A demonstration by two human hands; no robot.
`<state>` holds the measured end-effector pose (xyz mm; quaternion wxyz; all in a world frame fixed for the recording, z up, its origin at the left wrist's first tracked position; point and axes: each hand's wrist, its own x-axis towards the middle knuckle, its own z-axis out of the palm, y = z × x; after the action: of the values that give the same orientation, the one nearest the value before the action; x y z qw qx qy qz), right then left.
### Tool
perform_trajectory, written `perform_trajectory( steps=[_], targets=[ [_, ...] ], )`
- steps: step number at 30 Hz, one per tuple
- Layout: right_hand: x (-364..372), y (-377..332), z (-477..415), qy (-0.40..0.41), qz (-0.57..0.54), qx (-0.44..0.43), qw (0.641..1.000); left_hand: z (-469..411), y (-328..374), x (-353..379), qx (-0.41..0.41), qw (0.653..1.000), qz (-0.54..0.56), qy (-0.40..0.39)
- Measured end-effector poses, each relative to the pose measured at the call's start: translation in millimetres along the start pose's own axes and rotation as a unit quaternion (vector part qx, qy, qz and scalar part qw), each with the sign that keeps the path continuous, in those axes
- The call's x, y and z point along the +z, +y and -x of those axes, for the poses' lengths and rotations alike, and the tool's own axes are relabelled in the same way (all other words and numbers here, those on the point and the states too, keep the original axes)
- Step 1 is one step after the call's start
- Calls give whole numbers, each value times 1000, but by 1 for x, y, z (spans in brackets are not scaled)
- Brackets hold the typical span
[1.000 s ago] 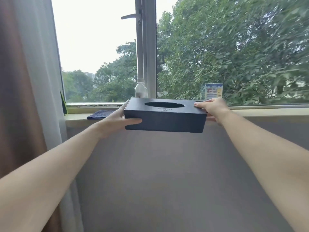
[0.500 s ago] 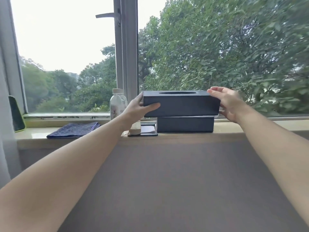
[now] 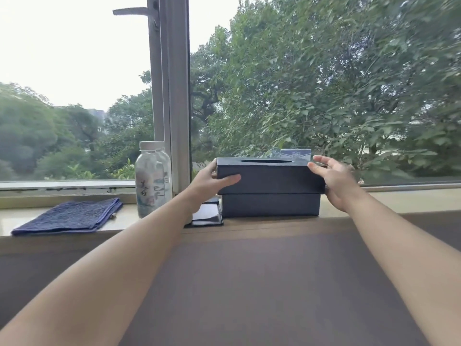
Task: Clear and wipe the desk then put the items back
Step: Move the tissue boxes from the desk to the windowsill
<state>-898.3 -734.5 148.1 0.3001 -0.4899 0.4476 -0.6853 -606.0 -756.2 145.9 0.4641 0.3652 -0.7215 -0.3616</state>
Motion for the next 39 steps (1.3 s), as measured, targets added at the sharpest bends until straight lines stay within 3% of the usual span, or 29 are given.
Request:
perform_trajectory(
  steps=[5, 10, 19, 25, 34, 39],
  targets=[
    [7, 11, -14, 10, 28, 11, 999, -16, -13, 7, -20, 999, 35, 6],
    [8, 24, -17, -3, 32, 107, 994, -20, -8, 17, -73, 997, -29, -9],
    [4, 26, -22, 29, -9, 132, 991, -21, -4, 22, -84, 994, -69, 9],
    [-2, 37, -30, 31, -27, 106, 993, -19, -5, 21, -91, 991, -92, 37],
    [8, 30, -19, 62, 44, 85, 993, -25, -8, 22, -123, 984, -120, 50],
    [18, 27, -18, 136, 118, 73, 981, -20, -9, 24, -110, 989, -85, 52]
  ],
)
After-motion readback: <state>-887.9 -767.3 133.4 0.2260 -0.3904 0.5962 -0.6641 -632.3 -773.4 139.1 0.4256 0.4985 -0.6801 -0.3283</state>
